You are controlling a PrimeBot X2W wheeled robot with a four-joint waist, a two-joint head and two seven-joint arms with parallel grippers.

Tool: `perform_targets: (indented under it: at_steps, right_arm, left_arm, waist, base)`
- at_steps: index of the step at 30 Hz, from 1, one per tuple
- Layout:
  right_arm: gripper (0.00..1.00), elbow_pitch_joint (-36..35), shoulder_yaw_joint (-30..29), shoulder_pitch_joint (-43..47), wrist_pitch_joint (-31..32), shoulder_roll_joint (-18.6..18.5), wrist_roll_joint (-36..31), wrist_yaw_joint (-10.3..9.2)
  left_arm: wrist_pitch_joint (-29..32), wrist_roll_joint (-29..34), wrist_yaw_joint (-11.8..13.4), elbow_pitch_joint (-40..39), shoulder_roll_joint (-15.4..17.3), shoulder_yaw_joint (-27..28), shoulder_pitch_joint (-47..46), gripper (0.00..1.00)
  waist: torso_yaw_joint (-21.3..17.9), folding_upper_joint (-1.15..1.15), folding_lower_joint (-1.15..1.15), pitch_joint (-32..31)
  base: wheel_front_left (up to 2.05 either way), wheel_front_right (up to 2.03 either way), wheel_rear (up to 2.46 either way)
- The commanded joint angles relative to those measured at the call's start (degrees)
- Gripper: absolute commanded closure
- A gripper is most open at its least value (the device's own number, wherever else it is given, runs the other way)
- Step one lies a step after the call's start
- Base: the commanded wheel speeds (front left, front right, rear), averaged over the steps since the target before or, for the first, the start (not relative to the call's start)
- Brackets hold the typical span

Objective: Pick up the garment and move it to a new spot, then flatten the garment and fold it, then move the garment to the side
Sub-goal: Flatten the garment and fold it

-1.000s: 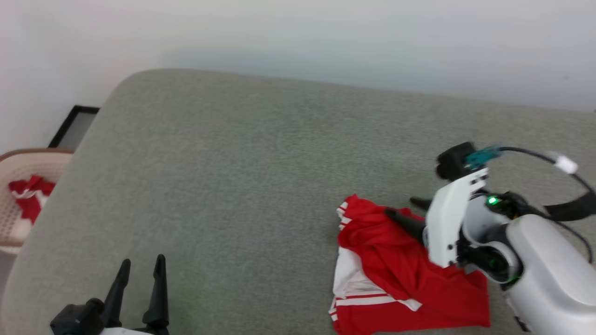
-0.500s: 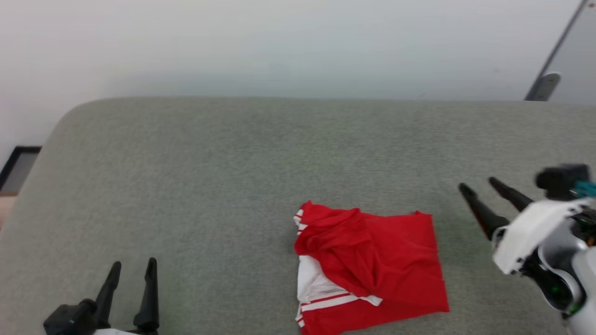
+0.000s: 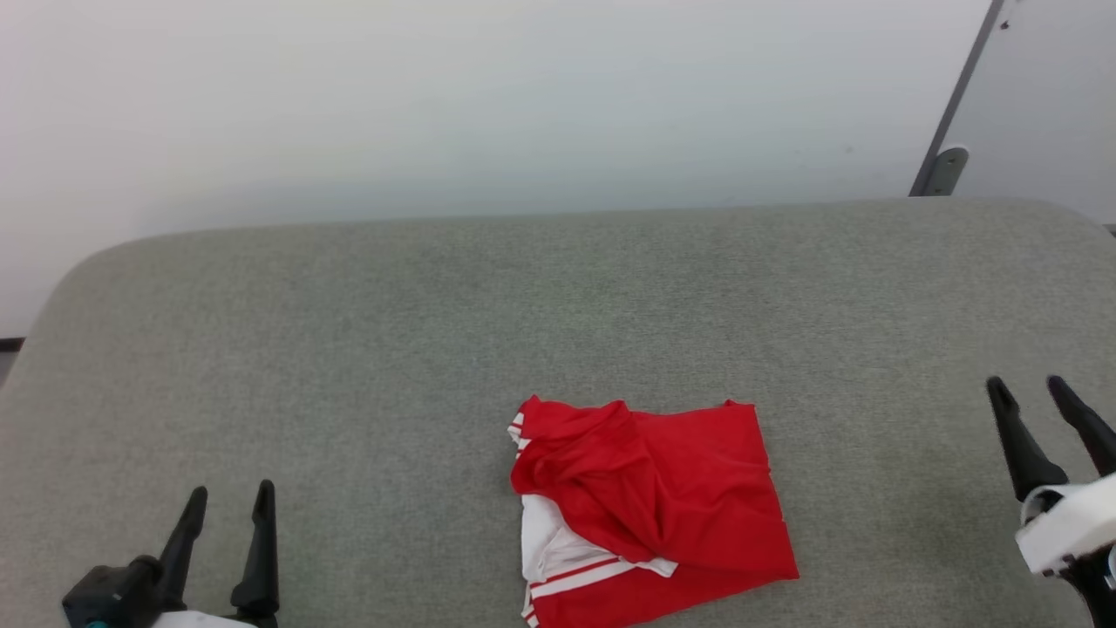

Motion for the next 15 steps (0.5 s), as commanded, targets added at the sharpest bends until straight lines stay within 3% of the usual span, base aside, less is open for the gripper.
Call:
perform_targets:
  at_steps: [1, 15]
  right_arm:
    - [0.00, -0.3, -0.9, 1.2, -0.8, 0.4, -0.6, -0.10]
    - [0.00, -1.2, -4.8, 5.6, -1.9, 3.0, -2.6, -0.10]
  left_arm:
    - [0.0, -0.2, -0.1, 0.2, 0.3, 0.2, -0.3, 0.00]
    - [0.0, -1.0, -0.2, 1.5, 2.1, -0.4, -0.8, 0.00]
  waist:
    - [-0.3, 0.00, 0.00, -0.2]
    - [-1.3, 0.00, 0.00, -0.7]
  base:
    - [0.00, 0.00, 0.00]
    - [0.00, 0.00, 0.00]
